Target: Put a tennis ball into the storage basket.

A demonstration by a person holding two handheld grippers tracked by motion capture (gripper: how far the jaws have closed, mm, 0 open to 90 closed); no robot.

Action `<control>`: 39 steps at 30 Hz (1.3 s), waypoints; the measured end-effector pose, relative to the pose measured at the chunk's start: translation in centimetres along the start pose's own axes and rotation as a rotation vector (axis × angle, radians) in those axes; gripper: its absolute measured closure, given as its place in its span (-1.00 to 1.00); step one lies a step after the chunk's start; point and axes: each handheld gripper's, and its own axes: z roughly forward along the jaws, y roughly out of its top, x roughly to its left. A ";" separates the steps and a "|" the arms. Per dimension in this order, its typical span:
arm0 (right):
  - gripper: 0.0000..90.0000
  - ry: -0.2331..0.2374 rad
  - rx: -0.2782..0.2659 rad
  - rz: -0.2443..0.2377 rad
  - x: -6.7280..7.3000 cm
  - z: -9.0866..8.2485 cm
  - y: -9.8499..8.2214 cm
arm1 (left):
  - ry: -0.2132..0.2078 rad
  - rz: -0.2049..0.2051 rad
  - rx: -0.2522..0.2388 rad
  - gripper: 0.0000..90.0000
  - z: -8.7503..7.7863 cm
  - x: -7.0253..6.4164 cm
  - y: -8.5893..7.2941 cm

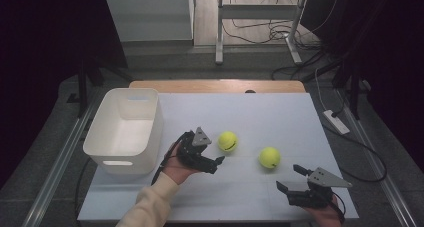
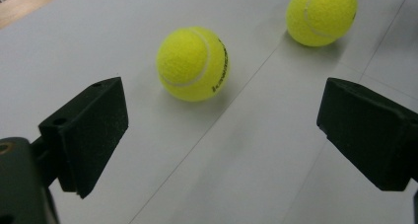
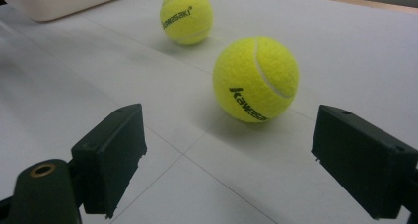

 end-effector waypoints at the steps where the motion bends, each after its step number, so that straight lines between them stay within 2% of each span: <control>1: -0.72 0.001 0.000 0.002 0.0 0.0 0.0 | -0.001 0.001 0.003 -0.86 0.1 0.0 0.1; 21: -0.71 0.006 -0.001 0.000 0.0 0.0 0.0 | -0.021 -0.018 0.040 -0.86 2.0 0.8 1.4; 34: -0.71 0.006 0.004 -0.004 0.0 0.1 -0.1 | -0.019 -0.024 0.067 -0.86 3.2 1.3 2.1; 39: -0.71 0.005 0.005 -0.004 0.0 0.1 -0.1 | -0.015 -0.012 0.074 -0.86 3.5 1.3 2.5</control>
